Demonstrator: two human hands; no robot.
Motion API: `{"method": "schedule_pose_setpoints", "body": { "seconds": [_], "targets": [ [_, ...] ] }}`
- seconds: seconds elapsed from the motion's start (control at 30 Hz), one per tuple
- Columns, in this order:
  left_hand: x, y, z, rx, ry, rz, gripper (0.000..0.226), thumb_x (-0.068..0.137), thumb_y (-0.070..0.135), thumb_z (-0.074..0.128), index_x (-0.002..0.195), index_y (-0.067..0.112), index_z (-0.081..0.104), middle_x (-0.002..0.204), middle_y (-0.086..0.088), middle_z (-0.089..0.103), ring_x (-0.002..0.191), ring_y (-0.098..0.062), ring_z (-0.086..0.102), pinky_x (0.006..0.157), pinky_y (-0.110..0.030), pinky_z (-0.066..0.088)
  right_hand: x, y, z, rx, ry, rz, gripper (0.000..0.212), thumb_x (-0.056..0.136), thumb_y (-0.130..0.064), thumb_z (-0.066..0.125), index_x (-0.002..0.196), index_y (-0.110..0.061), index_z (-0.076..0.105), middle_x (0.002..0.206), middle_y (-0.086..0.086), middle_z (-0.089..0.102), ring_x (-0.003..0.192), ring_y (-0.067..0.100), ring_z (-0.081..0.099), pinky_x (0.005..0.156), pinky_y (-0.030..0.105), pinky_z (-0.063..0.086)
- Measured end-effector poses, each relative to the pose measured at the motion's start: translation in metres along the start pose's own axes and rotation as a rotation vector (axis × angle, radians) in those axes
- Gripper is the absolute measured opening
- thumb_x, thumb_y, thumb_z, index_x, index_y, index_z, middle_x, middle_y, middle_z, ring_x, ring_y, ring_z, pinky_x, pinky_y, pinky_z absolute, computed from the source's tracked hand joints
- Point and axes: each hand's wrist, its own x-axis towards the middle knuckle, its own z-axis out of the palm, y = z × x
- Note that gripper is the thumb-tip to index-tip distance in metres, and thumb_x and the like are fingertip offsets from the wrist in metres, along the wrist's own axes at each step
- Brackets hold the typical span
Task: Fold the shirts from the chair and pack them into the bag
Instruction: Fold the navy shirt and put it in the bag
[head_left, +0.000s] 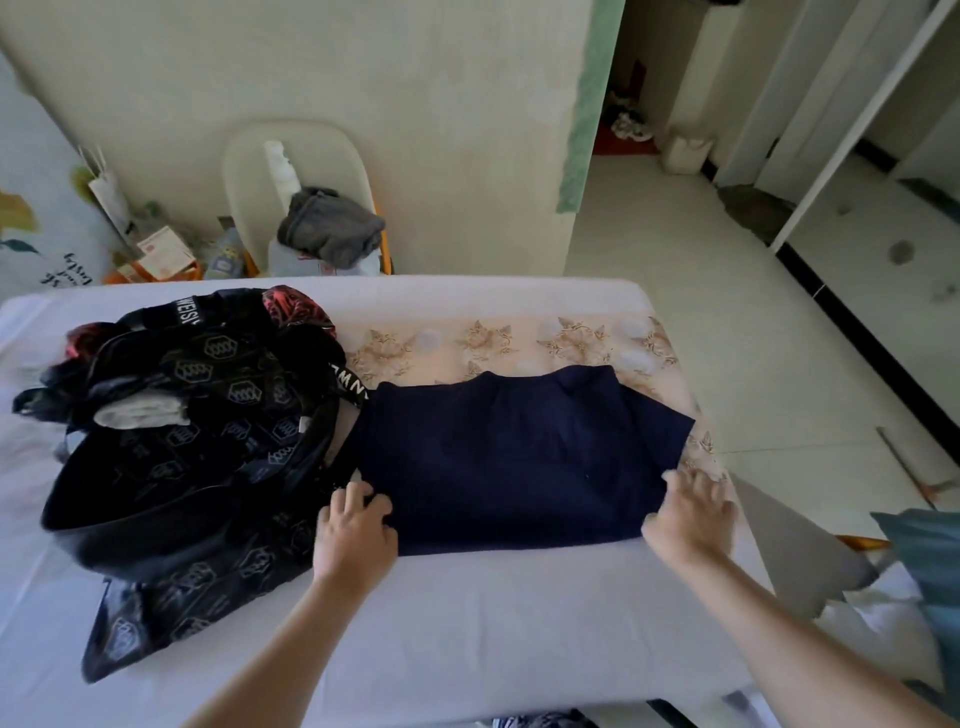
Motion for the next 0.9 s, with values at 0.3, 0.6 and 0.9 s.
{"method": "schedule_pose_setpoints", "body": {
  "seconds": [0.3,0.6,0.9],
  "targets": [
    [0.030,0.046,0.000,0.314,-0.306,0.050,0.047,0.104,0.047,0.023,0.145,0.028,0.036,0.146,-0.002,0.039,0.127,-0.023,0.044,0.097,-0.037,0.044,0.006,-0.018,0.031,0.080,-0.118,-0.422,0.043,0.095,-0.026,0.053,0.138,-0.024,0.055,0.151,-0.002,0.044,0.136,0.017,0.044,0.101,0.040,0.043],
    [0.103,0.137,0.001,0.030,-0.069,0.342,0.033,0.100,0.033,0.041,0.129,0.023,0.054,0.126,0.004,0.056,0.113,-0.020,0.053,0.098,-0.034,0.041,0.077,-0.002,0.011,0.291,0.177,0.008,0.031,0.092,-0.015,0.058,0.122,-0.016,0.064,0.116,0.010,0.064,0.110,0.033,0.058,0.087,0.044,0.048],
    [0.151,0.237,0.040,0.257,-0.340,0.695,0.065,0.103,0.056,0.019,0.155,0.033,-0.013,0.163,0.002,-0.018,0.151,-0.025,-0.015,0.120,-0.058,0.006,0.109,0.050,0.037,-0.098,-0.166,-0.151,0.060,0.104,-0.048,0.019,0.159,-0.029,0.003,0.167,-0.003,-0.003,0.153,0.025,0.002,0.120,0.054,0.010]
  ]
}}
